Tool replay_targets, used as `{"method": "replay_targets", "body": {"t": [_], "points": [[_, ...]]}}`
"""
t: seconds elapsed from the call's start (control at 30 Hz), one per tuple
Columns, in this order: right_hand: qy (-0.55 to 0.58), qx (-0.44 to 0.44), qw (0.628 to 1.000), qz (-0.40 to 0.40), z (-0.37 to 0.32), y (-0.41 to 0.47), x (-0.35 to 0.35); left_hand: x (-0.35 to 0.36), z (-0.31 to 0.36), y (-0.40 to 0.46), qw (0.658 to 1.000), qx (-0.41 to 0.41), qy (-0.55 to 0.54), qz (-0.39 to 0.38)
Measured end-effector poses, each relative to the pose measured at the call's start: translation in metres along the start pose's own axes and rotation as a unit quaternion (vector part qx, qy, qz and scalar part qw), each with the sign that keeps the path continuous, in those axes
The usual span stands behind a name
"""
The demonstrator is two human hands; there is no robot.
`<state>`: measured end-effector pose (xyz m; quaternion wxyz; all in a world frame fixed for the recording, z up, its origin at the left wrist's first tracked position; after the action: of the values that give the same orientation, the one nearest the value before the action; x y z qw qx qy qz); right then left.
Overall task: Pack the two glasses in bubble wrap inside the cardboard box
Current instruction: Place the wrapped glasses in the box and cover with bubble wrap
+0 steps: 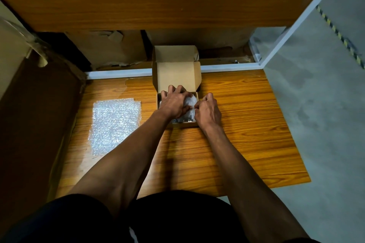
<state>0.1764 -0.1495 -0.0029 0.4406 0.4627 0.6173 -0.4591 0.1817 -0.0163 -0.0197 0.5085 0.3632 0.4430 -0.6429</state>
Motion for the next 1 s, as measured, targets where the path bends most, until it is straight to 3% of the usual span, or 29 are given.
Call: {"method": "replay_targets", "body": {"t": [0.33, 1.0], "points": [[0.04, -0.001, 0.999, 0.01, 0.006, -0.002, -0.004, -0.003, 0.006, 0.001, 0.999, 0.002, 0.045, -0.031], [-0.128, -0.034, 0.991, 0.028, -0.009, -0.003, -0.004, 0.006, 0.004, 0.001, 0.995, -0.003, 0.091, -0.035]]}}
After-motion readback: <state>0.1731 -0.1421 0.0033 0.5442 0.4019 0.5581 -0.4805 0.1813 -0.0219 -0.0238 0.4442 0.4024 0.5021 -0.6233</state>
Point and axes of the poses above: each hand's wrist, its own y-axis towards the middle knuckle, its own x-axis out of the palm, z = x × y, the point moved 8 cm from there along y, towards the middle knuckle, and after that the axes turned 3 degrees about -y, right-handed, at the moved point
